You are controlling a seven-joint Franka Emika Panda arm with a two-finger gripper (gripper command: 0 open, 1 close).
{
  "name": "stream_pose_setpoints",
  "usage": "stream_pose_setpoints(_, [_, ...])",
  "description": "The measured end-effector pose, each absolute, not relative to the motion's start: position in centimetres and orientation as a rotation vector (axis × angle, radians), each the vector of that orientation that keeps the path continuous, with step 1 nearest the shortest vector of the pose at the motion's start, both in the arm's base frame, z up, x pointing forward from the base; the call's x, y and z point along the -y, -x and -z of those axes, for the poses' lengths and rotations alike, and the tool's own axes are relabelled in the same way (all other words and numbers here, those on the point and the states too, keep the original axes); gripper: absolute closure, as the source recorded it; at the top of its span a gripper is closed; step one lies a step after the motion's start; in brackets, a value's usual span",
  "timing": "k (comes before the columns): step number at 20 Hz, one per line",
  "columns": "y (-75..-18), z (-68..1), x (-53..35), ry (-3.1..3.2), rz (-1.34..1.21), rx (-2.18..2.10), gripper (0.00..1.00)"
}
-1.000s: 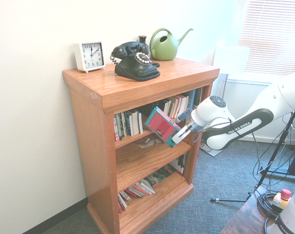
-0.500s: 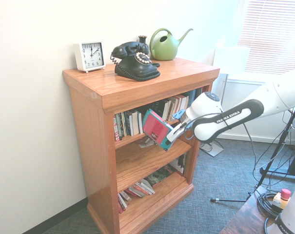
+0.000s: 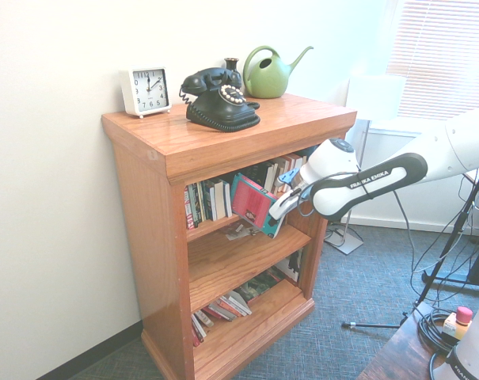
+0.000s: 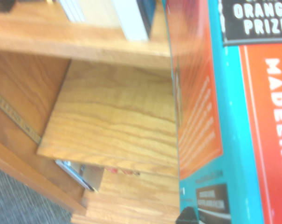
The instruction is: Organize the shelf
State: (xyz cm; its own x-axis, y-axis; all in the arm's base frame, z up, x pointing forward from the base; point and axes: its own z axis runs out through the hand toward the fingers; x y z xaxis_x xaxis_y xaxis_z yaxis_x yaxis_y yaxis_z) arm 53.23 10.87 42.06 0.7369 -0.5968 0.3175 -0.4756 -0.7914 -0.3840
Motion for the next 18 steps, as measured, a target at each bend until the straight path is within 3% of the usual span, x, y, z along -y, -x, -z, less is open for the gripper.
stream_pose_setpoints(18, [-58.0, -43.5, -12.2, 2.568, 0.823, -0.879, 1.0])
